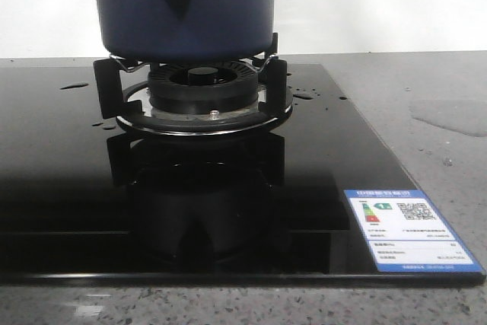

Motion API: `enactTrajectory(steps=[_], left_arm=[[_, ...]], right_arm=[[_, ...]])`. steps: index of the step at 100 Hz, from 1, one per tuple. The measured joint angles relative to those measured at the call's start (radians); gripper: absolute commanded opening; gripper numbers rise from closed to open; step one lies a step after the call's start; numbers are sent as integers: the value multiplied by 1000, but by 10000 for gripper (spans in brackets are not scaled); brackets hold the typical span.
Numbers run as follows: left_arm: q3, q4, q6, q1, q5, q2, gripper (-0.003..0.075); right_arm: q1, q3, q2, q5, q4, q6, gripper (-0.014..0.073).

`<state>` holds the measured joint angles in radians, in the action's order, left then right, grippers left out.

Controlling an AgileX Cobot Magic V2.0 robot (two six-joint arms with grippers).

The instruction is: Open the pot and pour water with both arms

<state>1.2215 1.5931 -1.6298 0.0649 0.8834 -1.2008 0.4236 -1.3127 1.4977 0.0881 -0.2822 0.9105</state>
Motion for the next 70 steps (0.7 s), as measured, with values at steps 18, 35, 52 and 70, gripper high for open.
enactTrajectory(steps=[18,35,52,70], left_arm=[[0,0,0,0,0,0,281],[0,0,0,0,0,0,281],[0,0,0,11,2,-2,281],[0,0,-9,69,-6,-36,281]], right_arm=[[9,9,-32,-173,407,-35,225],[-46,12,-113,-268,644,-39,225],[-208,112,-255,-273,859,-41,225],[-370,402,-399,-139,973,-43,225]])
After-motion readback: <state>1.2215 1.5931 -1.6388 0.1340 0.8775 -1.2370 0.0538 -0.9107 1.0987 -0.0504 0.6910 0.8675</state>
